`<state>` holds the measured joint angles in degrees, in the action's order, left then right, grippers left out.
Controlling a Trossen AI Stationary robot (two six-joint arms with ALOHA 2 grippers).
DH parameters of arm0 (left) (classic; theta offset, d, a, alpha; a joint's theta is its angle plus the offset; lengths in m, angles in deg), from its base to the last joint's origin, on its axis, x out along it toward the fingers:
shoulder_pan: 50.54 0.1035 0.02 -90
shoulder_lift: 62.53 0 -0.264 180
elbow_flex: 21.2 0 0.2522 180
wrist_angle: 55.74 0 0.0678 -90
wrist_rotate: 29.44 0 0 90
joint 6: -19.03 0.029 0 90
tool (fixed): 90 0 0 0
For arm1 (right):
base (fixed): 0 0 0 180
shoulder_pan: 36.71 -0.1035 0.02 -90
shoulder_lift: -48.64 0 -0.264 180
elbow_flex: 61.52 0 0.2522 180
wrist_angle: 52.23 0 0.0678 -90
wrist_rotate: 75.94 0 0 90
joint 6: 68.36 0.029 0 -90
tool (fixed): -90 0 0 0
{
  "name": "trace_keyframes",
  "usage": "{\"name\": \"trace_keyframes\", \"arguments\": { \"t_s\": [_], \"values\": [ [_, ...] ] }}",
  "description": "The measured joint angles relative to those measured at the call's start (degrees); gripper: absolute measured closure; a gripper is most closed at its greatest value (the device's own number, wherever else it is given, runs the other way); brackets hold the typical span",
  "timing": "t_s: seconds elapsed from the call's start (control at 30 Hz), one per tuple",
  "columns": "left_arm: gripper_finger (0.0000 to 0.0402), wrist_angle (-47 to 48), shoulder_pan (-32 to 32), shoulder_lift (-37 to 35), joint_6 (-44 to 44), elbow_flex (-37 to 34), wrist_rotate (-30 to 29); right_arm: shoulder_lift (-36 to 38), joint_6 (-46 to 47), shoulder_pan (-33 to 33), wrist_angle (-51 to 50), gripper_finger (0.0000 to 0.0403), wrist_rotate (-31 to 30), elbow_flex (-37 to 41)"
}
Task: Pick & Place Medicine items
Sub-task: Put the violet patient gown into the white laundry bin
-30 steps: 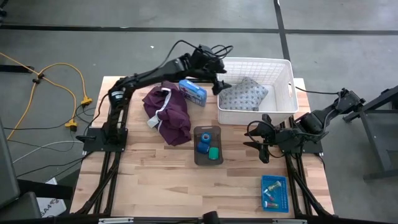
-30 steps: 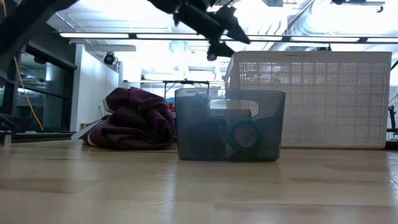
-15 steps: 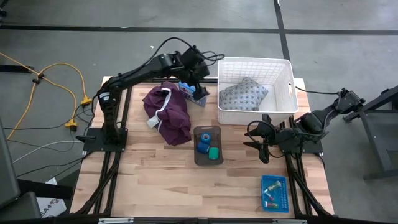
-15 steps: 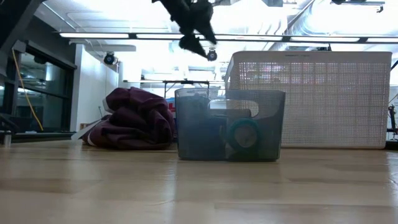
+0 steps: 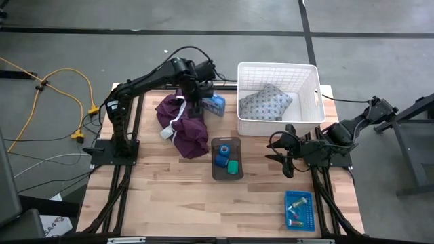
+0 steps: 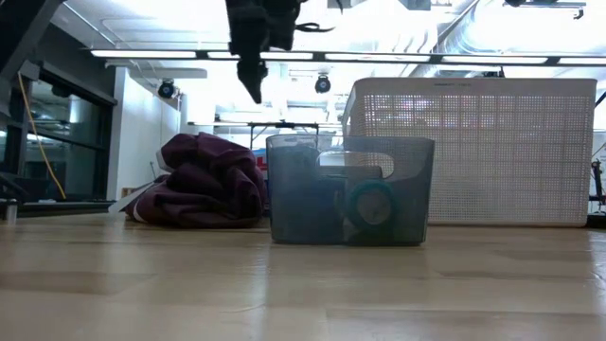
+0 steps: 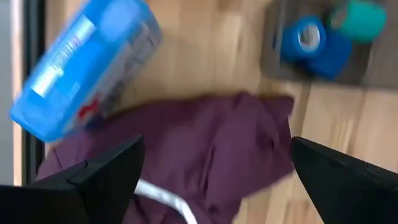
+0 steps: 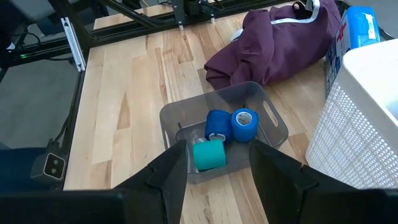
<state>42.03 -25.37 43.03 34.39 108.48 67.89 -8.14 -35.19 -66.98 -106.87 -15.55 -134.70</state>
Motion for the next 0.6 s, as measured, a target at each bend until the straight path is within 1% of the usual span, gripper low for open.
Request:
{"name": "trace_keyframes", "arguments": {
  "t_s": [0.17, 0.37, 0.6],
  "values": [
    [0.001, 4.27, -0.37, 0.0, 3.61, 0.0, 0.02, 0.01, -0.02, -0.01, 0.0, 0.0243, -0.02, 0.0],
    [0.001, 6.02, -1.26, 0.0, 7.99, 0.0, -0.02, -0.01, 0.0, 0.01, -0.01, 0.0243, -0.01, 0.02],
    [0.001, 6.03, -2.39, 0.0, 20.83, -0.18, -0.07, 0.0, -0.01, 0.01, -0.02, 0.0243, -0.01, 0.01]
  ]
}}
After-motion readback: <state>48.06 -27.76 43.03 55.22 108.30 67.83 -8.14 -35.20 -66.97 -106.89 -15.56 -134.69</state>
